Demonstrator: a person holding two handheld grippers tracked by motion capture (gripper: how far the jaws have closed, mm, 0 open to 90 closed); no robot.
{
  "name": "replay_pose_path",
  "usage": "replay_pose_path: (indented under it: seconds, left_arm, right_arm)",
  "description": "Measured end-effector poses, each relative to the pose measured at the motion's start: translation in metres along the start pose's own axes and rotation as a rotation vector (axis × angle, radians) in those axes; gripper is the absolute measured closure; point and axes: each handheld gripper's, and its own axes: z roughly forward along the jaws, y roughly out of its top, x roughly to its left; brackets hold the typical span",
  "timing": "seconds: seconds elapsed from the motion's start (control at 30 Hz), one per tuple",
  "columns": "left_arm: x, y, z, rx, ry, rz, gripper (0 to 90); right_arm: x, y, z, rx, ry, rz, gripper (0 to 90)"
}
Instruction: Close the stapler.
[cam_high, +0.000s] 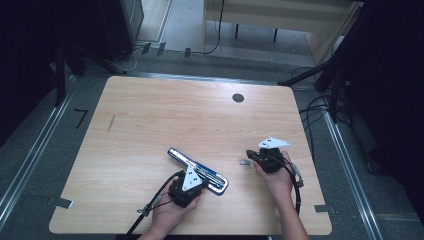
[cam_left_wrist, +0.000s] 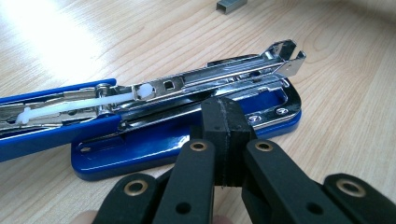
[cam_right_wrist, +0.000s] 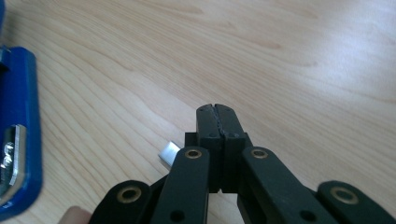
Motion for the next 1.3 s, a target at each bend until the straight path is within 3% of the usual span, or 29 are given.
replay_pose_path:
  seconds: [0.47, 0.7, 0.97, 1.17, 1.3]
  left_arm:
    - [0.000, 0.000, 0.000, 0.005, 0.004, 0.003, 90.0]
    - [0.000, 0.000, 0.000, 0.003, 0.003, 0.002, 90.0]
    - [0.000, 0.000, 0.000, 0.004, 0.005, 0.004, 90.0]
    - [0.000, 0.000, 0.000, 0.004, 0.006, 0.005, 90.0]
    - [0.000, 0.000, 0.000, 0.001, -0.001, 0.000, 90.0]
  right_arm:
    - [-0.009, -0.019, 0.003, 0.019, -0.001, 0.041, 90.0]
    - [-0.007, -0.019, 0.003, 0.016, 0.009, 0.024, 90.0]
    - [0.005, -0.022, 0.002, 0.032, 0.025, -0.015, 90.0]
    - [0.000, -0.019, 0.001, 0.000, 0.023, 0.038, 90.0]
    - [0.001, -0.012, 0.006, 0.006, 0.028, 0.024, 90.0]
